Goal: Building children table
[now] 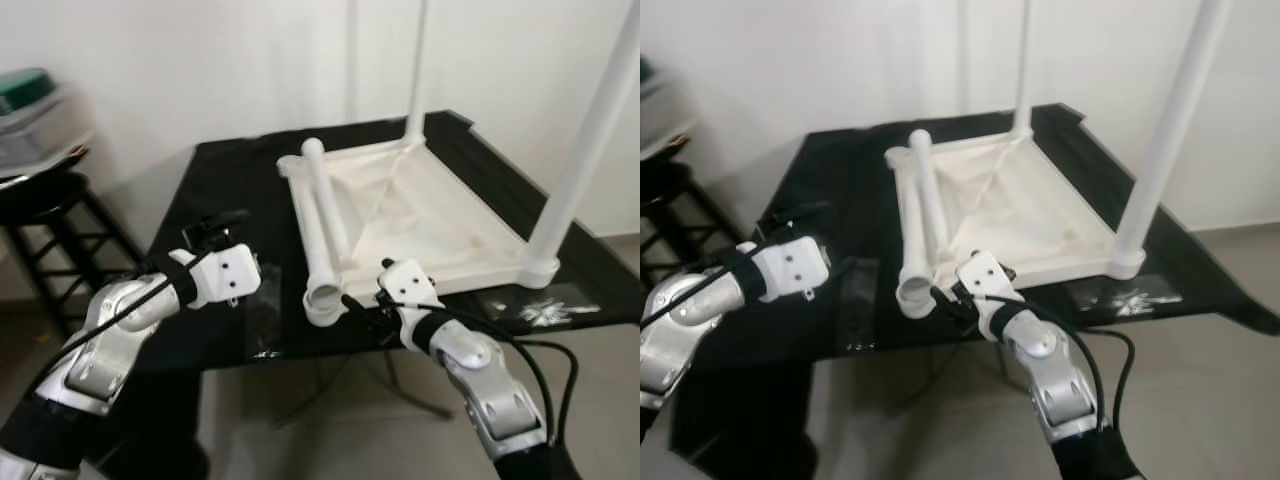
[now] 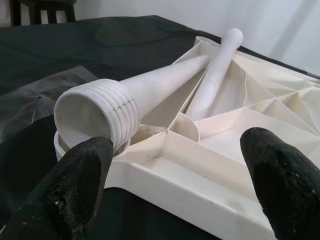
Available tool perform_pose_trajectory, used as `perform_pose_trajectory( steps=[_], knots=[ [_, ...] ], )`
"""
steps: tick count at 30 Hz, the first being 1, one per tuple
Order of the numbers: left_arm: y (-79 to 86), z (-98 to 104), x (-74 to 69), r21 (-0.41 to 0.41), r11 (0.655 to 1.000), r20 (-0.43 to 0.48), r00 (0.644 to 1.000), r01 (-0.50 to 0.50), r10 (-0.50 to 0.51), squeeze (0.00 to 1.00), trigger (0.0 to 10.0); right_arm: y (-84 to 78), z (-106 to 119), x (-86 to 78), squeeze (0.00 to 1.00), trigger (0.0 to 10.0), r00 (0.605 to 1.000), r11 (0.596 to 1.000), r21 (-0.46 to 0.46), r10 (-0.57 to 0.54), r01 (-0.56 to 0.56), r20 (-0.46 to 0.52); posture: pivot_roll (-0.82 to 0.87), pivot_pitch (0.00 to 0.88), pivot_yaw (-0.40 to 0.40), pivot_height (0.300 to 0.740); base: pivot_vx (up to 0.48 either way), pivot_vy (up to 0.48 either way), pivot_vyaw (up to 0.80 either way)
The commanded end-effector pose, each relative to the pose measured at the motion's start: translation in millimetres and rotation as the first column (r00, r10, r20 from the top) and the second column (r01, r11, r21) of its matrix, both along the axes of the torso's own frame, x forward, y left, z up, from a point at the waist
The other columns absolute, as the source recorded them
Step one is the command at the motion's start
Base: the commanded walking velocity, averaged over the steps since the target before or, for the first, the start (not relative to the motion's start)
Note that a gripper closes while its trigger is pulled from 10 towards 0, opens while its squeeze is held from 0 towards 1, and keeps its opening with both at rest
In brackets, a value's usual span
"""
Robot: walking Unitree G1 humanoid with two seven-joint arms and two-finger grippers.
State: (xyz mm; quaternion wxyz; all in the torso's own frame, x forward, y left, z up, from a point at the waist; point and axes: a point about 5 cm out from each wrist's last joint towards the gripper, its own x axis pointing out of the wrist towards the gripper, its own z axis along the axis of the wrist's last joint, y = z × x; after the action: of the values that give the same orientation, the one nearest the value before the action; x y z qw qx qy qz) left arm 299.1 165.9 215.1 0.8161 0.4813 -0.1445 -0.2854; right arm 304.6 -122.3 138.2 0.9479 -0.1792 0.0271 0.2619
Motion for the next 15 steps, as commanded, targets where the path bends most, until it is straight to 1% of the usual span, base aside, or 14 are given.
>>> perform_pose_trajectory(
  steps=[1,5,7,10,12,13,15],
  knots=[
    [-2.4,3,-0.3,0.024,1.0,0.007,1.0,0.012,-0.012,0.0,10.0,-2.7,1,0.7,0.0,10.0,1.0,1.0,0.0,-0.009,0.009,0.001,-0.07,0.0,0.068,0.74,0.0,0.0,-0.8],
    [-2.9,0,-0.8,0.03,0.999,-0.006,1.0,0.016,-0.015,0.0,10.0,-2.4,2,0.7,0.0,10.0,1.0,1.0,-0.001,-0.01,0.01,0.011,-0.07,0.0,0.067,0.74,0.0,0.0,-0.8],
    [-7.6,-16,-3.2,0.052,0.998,-0.084,0.996,0.03,-0.026,0.0,10.0,-5.8,1,2.0,0.0,10.0,0.999,0.999,-0.016,-0.037,0.037,0.012,-0.07,0.0,0.068,0.74,0.0,0.0,0.0],
    [-7.6,-16,-3.2,0.052,0.998,-0.084,0.996,0.03,-0.026,0.0,10.0,-5.8,1,2.0,0.0,10.0,0.999,0.999,-0.016,-0.037,0.037,0.012,-0.07,0.0,0.068,0.74,0.0,0.0,0.0],
    [-14.0,-31,-7.0,0.047,0.998,-0.175,0.984,0.049,-0.04,0.0,10.0,-11.0,-2,4.2,0.0,10.0,0.997,0.997,-0.037,-0.071,0.071,0.003,-0.07,0.0,0.067,0.74,0.0,0.0,0.0],
    [-14.0,-31,-7.0,0.047,0.998,-0.175,0.984,0.049,-0.04,0.0,10.0,-11.0,-2,4.2,0.0,10.0,0.997,0.997,-0.037,-0.071,0.071,0.003,-0.07,0.0,0.067,0.74,0.0,0.0,0.0],
    [-17.6,-42,-10.1,0.053,0.997,-0.259,0.965,0.054,-0.038,0.0,10.0,-15.7,-4,5.8,0.0,10.0,0.995,0.993,-0.058,-0.1,0.099,-0.009,-0.07,0.0,0.066,0.74,0.0,0.0,0.0]
  ],
)
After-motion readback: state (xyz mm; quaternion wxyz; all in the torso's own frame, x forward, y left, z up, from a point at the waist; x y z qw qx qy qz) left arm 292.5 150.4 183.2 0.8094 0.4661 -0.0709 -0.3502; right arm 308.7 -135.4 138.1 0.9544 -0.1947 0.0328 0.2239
